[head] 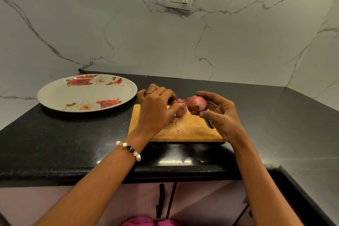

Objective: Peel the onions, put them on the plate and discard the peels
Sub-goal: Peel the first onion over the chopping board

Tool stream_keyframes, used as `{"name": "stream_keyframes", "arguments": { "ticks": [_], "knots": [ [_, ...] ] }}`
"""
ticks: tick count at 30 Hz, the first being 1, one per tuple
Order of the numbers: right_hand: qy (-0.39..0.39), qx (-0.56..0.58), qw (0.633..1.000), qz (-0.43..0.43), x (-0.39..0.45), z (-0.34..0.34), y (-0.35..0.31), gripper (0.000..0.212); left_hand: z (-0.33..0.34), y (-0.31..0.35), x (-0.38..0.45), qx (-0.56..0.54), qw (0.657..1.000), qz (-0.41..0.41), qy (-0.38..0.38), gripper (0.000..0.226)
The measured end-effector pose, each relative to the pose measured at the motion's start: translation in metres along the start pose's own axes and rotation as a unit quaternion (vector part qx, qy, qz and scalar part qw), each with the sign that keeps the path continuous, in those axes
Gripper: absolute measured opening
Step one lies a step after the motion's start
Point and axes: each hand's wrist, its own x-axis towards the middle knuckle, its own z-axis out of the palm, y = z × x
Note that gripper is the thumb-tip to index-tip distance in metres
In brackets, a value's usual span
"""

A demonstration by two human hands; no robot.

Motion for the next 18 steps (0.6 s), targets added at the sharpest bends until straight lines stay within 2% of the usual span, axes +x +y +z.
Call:
{"name": "stream_keyframes", "arguments": {
  "ticks": [4, 7, 12, 18],
  "knots": [
    [0.006, 0.000, 1.000, 0.011, 0.0002, -0.0018, 0.0032, 0.050, 0.0004, 0.0001, -0.0007, 0.007, 1.000, -0.010, 0.005, 0.026],
    [0.014, 0.018, 1.000, 0.020, 0.0008, -0.0012, 0.0023, 0.048, 0.0019, -0.0008, -0.0012, 0.022, 1.000, -0.017, 0.008, 0.017],
    [0.046, 0.048, 0.997, 0.037, 0.0027, -0.0010, 0.0011, 0.044, -0.0019, 0.0001, 0.0004, 0.005, 0.997, -0.070, 0.040, 0.014],
    [0.059, 0.060, 0.995, 0.055, 0.0015, -0.0016, 0.0008, 0.042, 0.0029, -0.0023, -0.0019, 0.014, 1.000, -0.005, 0.024, 0.015]
  ]
}}
